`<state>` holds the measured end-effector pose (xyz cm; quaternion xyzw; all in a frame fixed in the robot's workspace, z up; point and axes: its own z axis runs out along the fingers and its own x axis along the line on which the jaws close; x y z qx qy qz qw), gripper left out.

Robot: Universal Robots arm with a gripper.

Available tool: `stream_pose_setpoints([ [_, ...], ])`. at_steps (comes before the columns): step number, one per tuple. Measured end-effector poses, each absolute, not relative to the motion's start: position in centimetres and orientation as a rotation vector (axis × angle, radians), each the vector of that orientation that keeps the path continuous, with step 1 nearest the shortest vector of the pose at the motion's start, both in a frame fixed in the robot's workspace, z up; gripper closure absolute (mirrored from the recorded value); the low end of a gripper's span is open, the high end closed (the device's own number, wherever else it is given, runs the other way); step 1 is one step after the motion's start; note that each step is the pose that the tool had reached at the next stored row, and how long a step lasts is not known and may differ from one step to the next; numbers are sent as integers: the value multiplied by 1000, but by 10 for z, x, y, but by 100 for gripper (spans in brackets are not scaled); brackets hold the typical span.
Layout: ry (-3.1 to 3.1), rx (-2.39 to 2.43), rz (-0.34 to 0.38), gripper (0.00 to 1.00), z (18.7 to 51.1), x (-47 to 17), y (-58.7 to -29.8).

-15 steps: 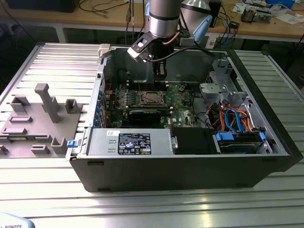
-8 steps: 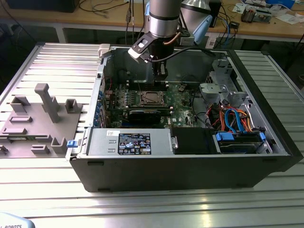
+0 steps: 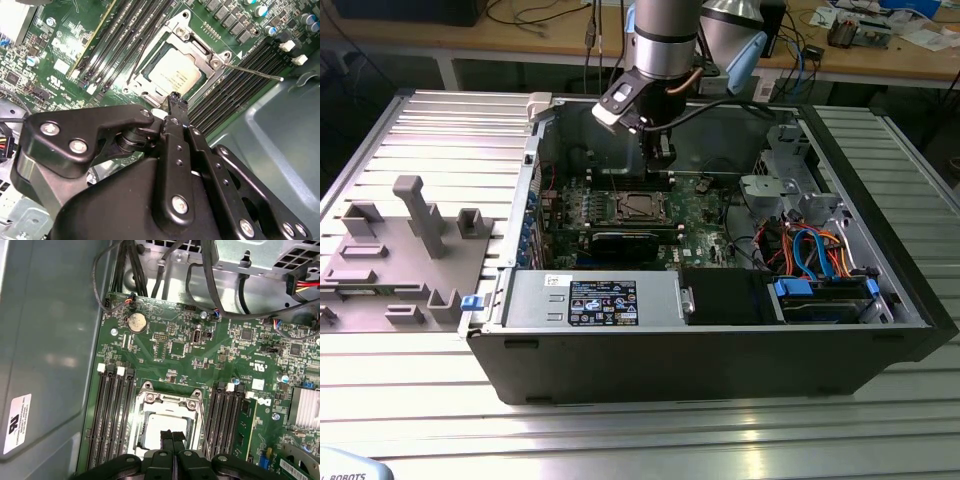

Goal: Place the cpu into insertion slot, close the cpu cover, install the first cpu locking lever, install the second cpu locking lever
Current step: 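Install the first cpu locking lever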

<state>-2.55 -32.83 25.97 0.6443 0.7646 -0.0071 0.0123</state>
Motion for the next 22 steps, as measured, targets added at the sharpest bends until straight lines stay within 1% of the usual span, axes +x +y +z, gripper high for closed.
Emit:
stream_pose_setpoints([
  [22, 2497, 1863, -20, 89, 260, -26, -328],
])
